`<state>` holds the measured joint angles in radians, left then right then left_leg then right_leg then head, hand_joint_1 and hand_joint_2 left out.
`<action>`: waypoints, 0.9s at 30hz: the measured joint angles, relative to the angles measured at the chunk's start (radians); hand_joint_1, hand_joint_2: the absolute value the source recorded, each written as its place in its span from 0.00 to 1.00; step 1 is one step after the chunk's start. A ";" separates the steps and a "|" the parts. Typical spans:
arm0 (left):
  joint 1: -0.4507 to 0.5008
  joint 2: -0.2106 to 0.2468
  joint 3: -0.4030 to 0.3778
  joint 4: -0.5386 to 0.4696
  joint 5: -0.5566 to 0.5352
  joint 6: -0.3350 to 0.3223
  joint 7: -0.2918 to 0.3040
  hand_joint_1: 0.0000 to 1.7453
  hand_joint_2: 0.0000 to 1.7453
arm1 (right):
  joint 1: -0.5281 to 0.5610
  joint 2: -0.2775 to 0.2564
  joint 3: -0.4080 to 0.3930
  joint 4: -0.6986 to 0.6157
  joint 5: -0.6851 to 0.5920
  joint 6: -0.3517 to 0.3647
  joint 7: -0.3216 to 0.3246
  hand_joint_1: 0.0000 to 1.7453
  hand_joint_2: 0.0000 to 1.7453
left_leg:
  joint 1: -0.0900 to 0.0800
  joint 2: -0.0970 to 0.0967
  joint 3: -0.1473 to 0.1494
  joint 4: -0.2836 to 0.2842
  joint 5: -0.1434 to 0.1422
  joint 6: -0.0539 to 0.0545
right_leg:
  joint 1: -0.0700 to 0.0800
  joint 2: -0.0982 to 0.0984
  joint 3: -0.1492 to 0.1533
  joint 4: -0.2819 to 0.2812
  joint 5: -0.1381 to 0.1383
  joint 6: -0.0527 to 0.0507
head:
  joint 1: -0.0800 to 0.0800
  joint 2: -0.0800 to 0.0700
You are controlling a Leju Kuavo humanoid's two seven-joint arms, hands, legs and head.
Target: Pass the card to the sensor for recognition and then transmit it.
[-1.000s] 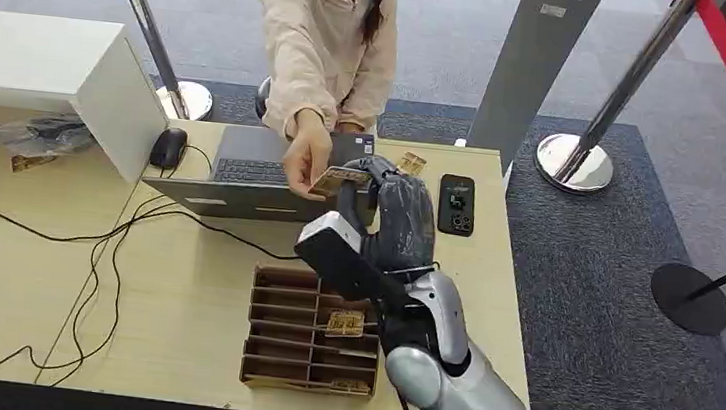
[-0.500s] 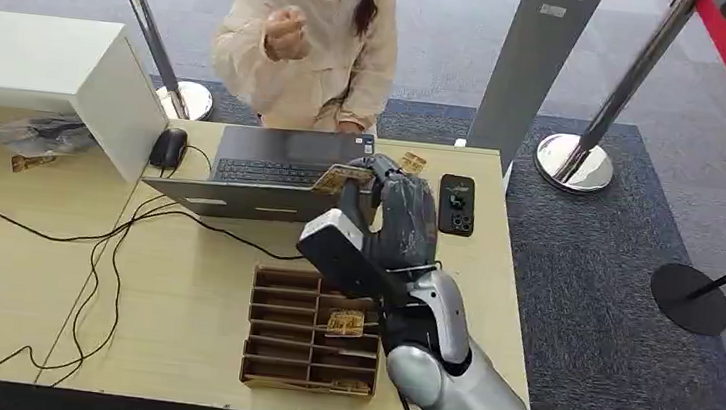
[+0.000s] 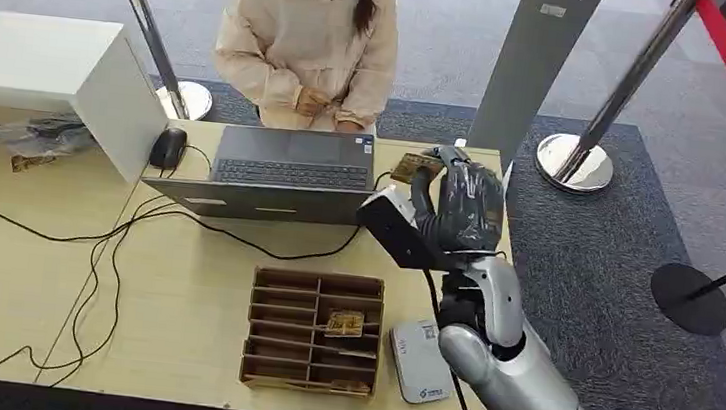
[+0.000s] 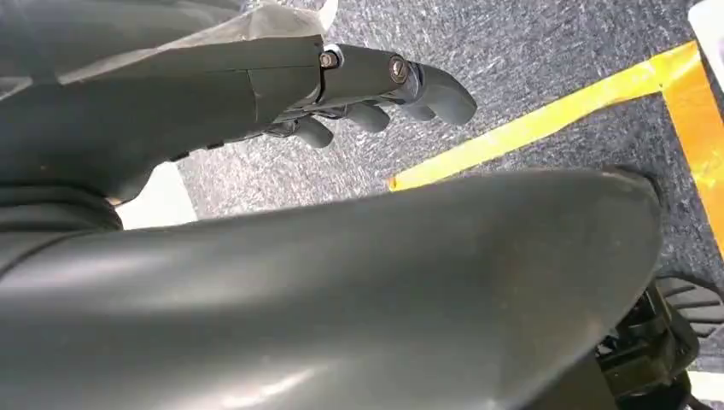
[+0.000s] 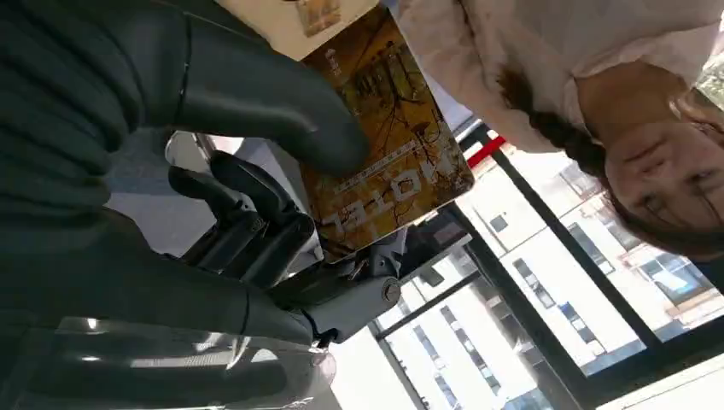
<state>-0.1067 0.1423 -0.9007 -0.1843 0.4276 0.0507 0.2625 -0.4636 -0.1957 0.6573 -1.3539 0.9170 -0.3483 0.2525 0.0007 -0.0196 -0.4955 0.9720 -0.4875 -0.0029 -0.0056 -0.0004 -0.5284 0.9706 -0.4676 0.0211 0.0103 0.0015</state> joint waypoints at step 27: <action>0.002 0.011 0.003 0.000 0.069 0.003 0.016 0.00 0.00 | 0.157 -0.200 -0.131 -0.271 -0.156 0.267 0.122 1.00 1.00 | 0.000 0.000 0.000 0.000 0.000 0.000 | 0.000 0.000 0.000 0.000 0.000 0.000 | 0.000 0.000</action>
<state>-0.1047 0.1530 -0.8980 -0.1843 0.4963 0.0538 0.2781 -0.3066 -0.3956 0.5268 -1.6248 0.7606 -0.0812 0.3743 0.0007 -0.0197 -0.4955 0.9721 -0.4876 -0.0029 -0.0057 -0.0004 -0.5283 0.9704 -0.4676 0.0211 0.0107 0.0015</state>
